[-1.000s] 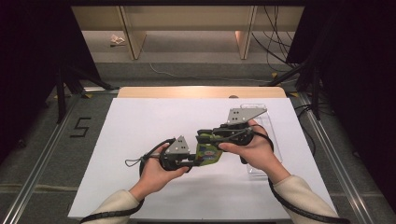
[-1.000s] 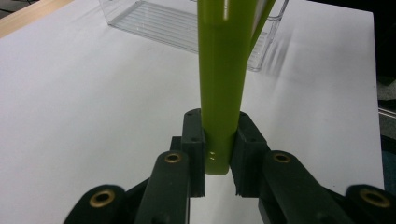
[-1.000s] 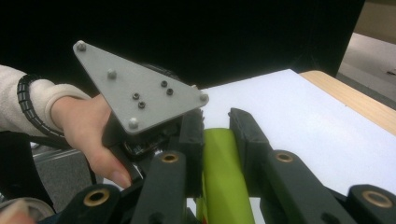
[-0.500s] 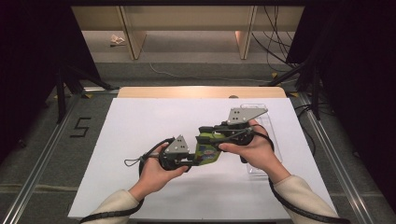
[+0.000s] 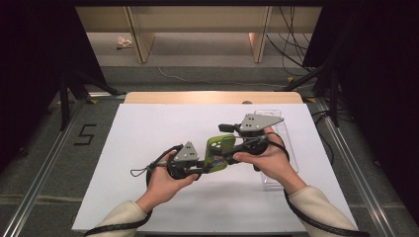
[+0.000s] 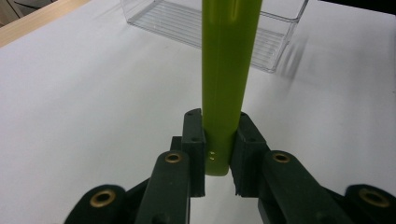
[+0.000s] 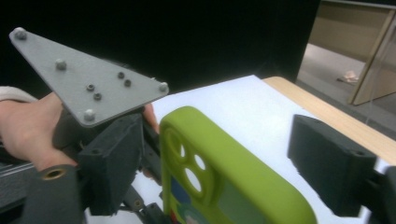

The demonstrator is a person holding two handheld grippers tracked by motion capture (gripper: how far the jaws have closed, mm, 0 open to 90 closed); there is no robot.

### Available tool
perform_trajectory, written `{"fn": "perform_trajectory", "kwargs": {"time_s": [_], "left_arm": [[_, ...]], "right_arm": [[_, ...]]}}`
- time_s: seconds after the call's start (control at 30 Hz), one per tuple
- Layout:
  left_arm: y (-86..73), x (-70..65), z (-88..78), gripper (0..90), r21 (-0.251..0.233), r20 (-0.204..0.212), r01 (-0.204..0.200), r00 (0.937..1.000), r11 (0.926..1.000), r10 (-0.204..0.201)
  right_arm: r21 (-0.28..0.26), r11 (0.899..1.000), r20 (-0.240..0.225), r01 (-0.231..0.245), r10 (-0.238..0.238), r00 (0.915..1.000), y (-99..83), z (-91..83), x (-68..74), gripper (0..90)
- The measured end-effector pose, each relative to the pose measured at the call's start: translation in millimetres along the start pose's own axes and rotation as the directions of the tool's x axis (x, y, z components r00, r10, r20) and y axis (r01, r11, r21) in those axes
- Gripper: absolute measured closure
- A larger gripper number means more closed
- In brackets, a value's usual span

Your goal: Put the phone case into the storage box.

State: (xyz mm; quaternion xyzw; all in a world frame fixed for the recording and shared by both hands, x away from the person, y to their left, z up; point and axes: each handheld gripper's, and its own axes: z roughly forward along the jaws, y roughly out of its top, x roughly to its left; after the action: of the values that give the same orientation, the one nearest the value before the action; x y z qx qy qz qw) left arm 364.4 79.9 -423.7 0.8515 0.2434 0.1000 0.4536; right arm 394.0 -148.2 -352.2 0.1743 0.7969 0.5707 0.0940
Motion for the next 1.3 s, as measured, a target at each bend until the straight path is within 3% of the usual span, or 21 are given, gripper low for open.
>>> {"fn": "perform_trajectory", "kwargs": {"time_s": [0.23, 0.53, 0.83, 1.3], "left_arm": [[-0.6, 2.7, -1.3, 77.5, -0.001, -0.028, 0.024, 0.9993, 0.9997, -0.024], [-1.0, 4.6, -2.3, 77.5, -0.003, -0.063, 0.046, 0.997, 0.9989, -0.046], [-0.6, 6.5, -5.0, 77.5, -0.015, -0.105, 0.077, 0.9914, 0.9969, -0.078], [1.0, 6.9, -7.0, 77.5, -0.031, -0.135, 0.125, 0.9824, 0.9916, -0.128]], "right_arm": [[-0.026, 1.0, 0.052, -0.01, 0.011, 0.9986, -1.5, -2.5, -2.2, 12.1], [-0.039, 0.999, 0.083, -0.021, 0.024, 0.9963, -5.5, -3.7, -3.9, 0.9], [-0.064, 0.998, 0.125, -0.029, 0.037, 0.9915, -9.2, -5.4, -3.4, 0.5], [-0.085, 0.996, 0.175, -0.042, 0.056, 0.983, -12.8, -6.2, -1.0, 0.5]]}}
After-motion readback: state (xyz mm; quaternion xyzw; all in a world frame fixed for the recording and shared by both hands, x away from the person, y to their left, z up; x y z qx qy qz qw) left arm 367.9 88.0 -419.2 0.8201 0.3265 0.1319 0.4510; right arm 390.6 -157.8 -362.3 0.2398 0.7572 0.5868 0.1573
